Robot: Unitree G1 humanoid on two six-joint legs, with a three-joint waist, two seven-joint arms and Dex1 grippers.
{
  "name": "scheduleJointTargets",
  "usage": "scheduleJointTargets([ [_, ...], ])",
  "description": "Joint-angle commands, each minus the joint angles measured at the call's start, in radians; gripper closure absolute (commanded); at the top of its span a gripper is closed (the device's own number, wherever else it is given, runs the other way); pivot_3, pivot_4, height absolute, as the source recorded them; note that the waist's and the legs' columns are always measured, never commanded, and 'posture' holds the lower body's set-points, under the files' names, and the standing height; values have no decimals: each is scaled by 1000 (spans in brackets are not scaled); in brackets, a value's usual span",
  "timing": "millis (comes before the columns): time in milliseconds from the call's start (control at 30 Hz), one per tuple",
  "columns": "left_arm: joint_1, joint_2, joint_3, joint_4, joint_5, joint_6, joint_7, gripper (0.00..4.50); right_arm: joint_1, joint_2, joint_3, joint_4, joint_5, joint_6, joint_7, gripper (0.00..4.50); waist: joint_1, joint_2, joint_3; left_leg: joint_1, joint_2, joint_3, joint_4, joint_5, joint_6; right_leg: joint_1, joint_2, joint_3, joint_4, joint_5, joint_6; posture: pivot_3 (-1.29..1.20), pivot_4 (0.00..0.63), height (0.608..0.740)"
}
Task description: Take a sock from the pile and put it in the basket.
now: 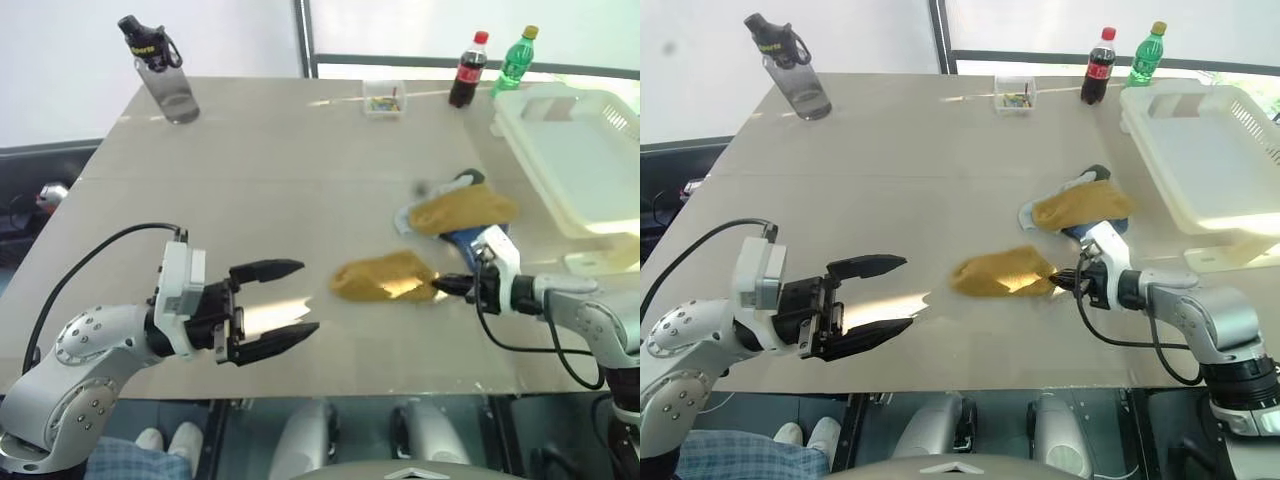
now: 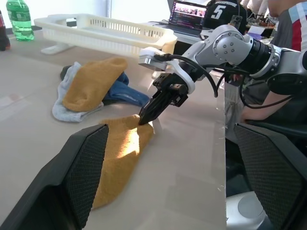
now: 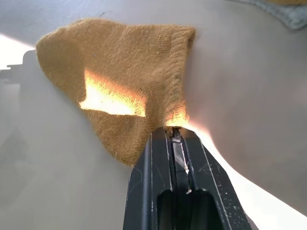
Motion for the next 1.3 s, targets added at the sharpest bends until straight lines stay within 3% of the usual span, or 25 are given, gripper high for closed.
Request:
scheduleJointTargets([
  [33, -1, 4, 4, -14, -2, -5, -1, 0, -9, -17, -66, -10, 9, -31, 11, 3690, 1, 0, 0, 0, 0, 0, 0, 0, 0, 0, 0, 0, 0, 0, 0, 0, 150, 740],
  [67, 0, 4, 5, -13, -1, -6, -2, 0, -8, -25, -71, -5, -4, -42, 8, 3578, 1, 0, 0, 0, 0, 0, 0, 0, 0, 0, 0, 0, 0, 0, 0, 0, 150, 740],
  [100, 1, 6, 6, -11, 1, -5, -1, 0, -7, -34, -76, 2, -17, -53, 6, 2887, 1, 0, 0, 0, 0, 0, 0, 0, 0, 0, 0, 0, 0, 0, 0, 0, 150, 740],
  [167, -5, 9, 5, -4, 11, -4, 6, 0, -14, -53, -106, 38, -31, -78, 9, 2198, 1, 0, 0, 0, 0, 0, 0, 0, 0, 0, 0, 0, 0, 0, 0, 0, 150, 740],
  [333, -39, 4, -1, 21, 24, -8, 14, 0, -32, -109, -181, 119, -32, -135, 59, 2198, 4, 0, 0, 0, -1, 0, 0, 0, 0, 0, 0, 0, 0, 0, 0, 0, 150, 740],
  [567, -77, -19, 3, 53, 40, -24, 37, 0, -124, -105, -258, 334, -137, -246, -50, 2198, 1, 0, 0, 0, -1, 1, 0, 0, 0, 0, 1, 0, 0, 0, 0, 0, 150, 740],
  [833, -103, -53, -18, 108, 116, -40, 87, 0, -218, -59, -288, 449, -144, -253, -125, 2198, 5, 0, 0, 0, -1, 2, 1, 0, 0, 0, 1, 1, 1, 0, 1, 0, 150, 740],
  [1000, -91, -60, -14, 99, 125, -46, 81, 0, -230, -59, -303, 449, -110, -231, -107, 2198, 15, 0, 0, 0, -1, 2, 0, 0, 0, 0, 1, 1, 0, 0, 1, 0, 150, 740],
  [1300, -69, -60, -9, 88, 127, -57, 78, 0, -116, -151, -299, 328, -62, -169, 30, 2198, 20, 0, 0, 0, -1, 2, 0, 0, 0, 0, 0, 1, 0, 0, 0, 0, 150, 740],
])
